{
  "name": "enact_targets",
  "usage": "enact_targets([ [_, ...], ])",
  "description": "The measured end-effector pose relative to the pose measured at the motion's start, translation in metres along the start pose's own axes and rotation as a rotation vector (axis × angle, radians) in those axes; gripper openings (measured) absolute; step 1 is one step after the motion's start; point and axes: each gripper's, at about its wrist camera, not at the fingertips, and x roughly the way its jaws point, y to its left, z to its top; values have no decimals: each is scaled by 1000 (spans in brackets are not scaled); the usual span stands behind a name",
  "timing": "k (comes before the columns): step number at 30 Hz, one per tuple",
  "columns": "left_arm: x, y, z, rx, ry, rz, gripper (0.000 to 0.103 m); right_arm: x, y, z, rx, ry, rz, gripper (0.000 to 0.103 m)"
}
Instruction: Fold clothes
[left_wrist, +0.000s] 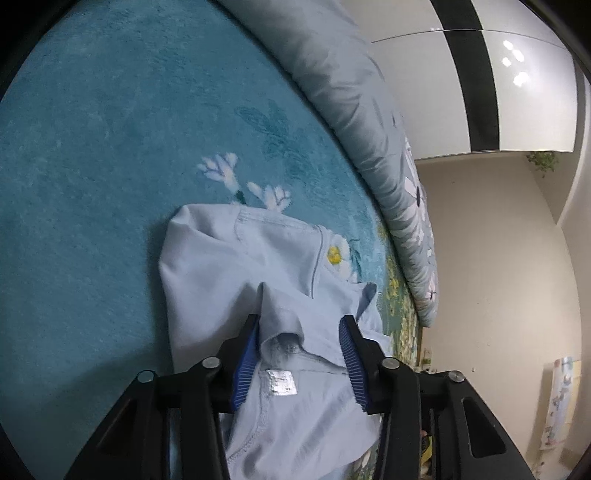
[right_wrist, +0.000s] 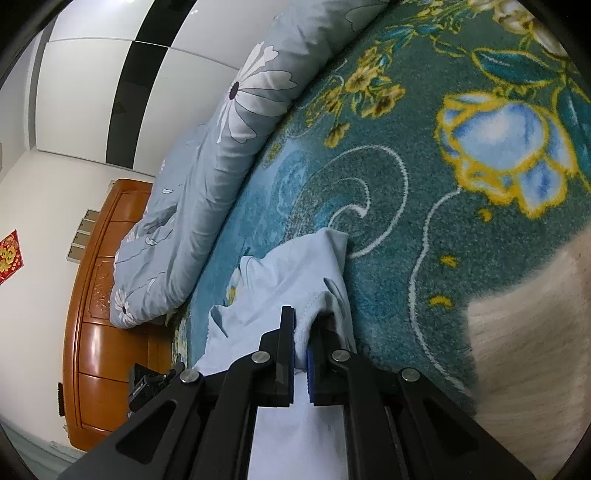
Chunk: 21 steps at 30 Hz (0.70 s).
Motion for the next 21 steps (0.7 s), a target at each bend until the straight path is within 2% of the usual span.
enact_targets([
  [1,-1,0,0,0,-8,16,10,0,0,0,-2,2,-3,6],
  [2,-2,0,0,4,-18,32,3,0,1,-1,-9,0,-6,6],
  [4,-6,-3,-2,24,-47,56,3,-1,3,-1,-23,-4,-11,6],
  [9,-32,-20,-13,48,-167,-27,2,6,25,9,-58,-18,-16,5],
  [12,-50,-33,-7,53,-250,-32,2,10,38,15,-79,-26,-20,5],
  [16,-43,-34,12,23,-277,39,2,17,55,23,-105,-37,-26,5],
  [18,-33,-25,20,-10,-278,84,2,32,51,27,-82,-32,-58,5],
  [21,-23,-14,28,-37,-292,95,2,47,48,30,-73,-19,-82,5],
])
